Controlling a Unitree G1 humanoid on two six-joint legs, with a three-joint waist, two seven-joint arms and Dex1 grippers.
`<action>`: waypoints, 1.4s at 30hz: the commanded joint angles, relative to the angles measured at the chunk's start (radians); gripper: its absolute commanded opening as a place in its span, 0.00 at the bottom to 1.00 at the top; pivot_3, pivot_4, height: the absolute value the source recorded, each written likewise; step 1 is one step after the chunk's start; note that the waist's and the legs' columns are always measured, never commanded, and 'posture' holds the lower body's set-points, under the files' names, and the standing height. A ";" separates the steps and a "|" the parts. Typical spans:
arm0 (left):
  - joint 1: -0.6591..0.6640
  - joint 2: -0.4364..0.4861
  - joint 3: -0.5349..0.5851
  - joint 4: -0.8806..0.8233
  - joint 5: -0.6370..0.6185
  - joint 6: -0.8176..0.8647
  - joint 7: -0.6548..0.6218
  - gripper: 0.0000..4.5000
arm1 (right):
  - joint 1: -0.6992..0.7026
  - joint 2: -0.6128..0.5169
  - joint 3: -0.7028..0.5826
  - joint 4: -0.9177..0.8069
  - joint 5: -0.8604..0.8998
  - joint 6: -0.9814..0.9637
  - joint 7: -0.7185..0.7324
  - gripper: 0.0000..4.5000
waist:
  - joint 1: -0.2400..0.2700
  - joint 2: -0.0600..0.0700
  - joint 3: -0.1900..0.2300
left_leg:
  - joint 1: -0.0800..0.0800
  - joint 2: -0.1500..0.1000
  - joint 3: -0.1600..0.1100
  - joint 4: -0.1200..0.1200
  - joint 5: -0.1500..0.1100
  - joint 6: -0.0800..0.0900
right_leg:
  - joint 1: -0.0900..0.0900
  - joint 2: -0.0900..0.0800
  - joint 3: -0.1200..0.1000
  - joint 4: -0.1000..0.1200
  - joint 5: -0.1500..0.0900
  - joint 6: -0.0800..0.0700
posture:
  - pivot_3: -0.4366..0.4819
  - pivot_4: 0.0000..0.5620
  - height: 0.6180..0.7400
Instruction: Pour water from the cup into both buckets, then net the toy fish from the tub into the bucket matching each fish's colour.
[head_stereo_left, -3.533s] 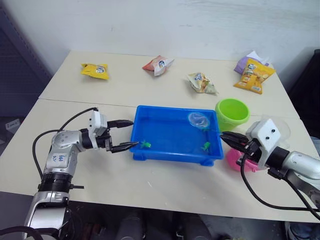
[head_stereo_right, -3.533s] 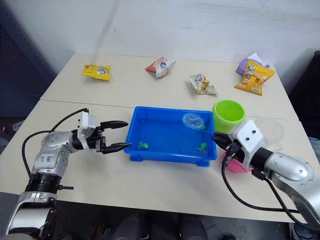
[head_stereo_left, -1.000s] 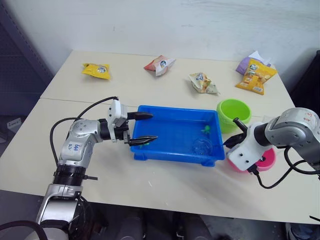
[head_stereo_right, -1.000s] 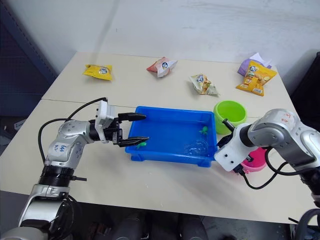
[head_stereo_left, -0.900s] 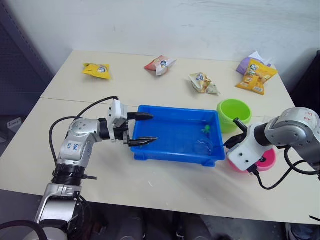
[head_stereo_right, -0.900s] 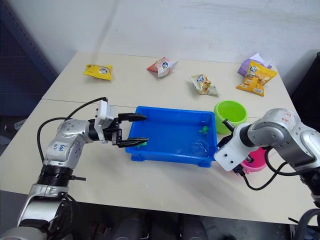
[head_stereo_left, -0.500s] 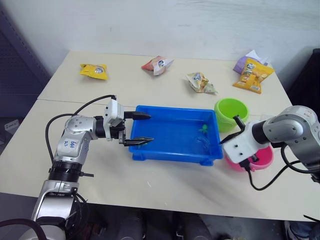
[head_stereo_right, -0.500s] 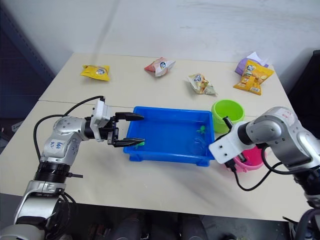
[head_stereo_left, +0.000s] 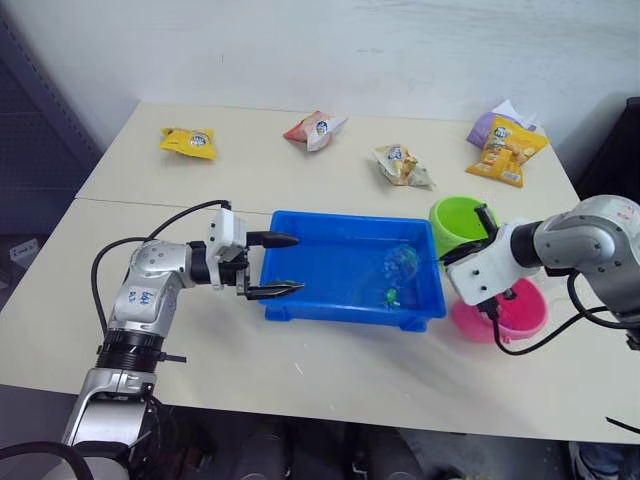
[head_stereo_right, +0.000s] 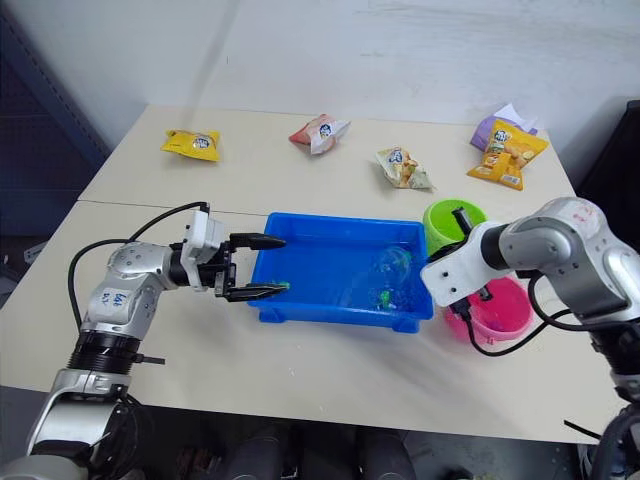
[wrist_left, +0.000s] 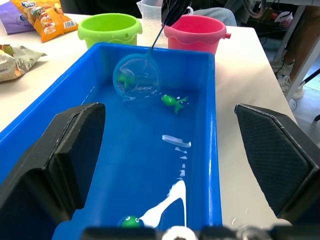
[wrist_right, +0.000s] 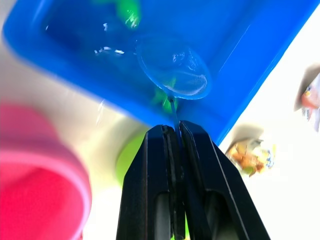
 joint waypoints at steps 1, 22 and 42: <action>-0.004 -0.004 0.005 -0.008 -0.001 -0.018 0.003 0.99 | -0.013 0.001 0.004 -0.009 -0.047 -0.026 -0.028 0.00 | -0.002 0.000 0.000 | 0.000 0.000 0.000 0.000 0.000 0.000 | 0.000 0.000 0.000 0.000 0.000 0.000 | 0.48 0.27 0.98; -0.018 -0.001 0.017 0.057 0.005 -0.081 0.009 0.99 | 0.165 0.216 -0.083 -0.182 0.212 0.546 -0.015 0.00 | 0.002 0.000 0.000 | 0.000 0.000 0.000 0.000 0.000 0.000 | 0.000 0.000 0.000 0.002 0.000 0.000 | 0.48 0.27 0.98; -0.033 0.008 0.029 0.063 -0.004 -0.073 0.009 0.99 | 0.515 0.366 -0.413 -0.447 0.510 0.783 -0.325 0.00 | 0.004 0.000 0.000 | 0.000 0.000 -0.001 -0.001 0.000 0.001 | 0.000 0.000 0.000 0.005 0.000 0.000 | 0.48 0.27 0.98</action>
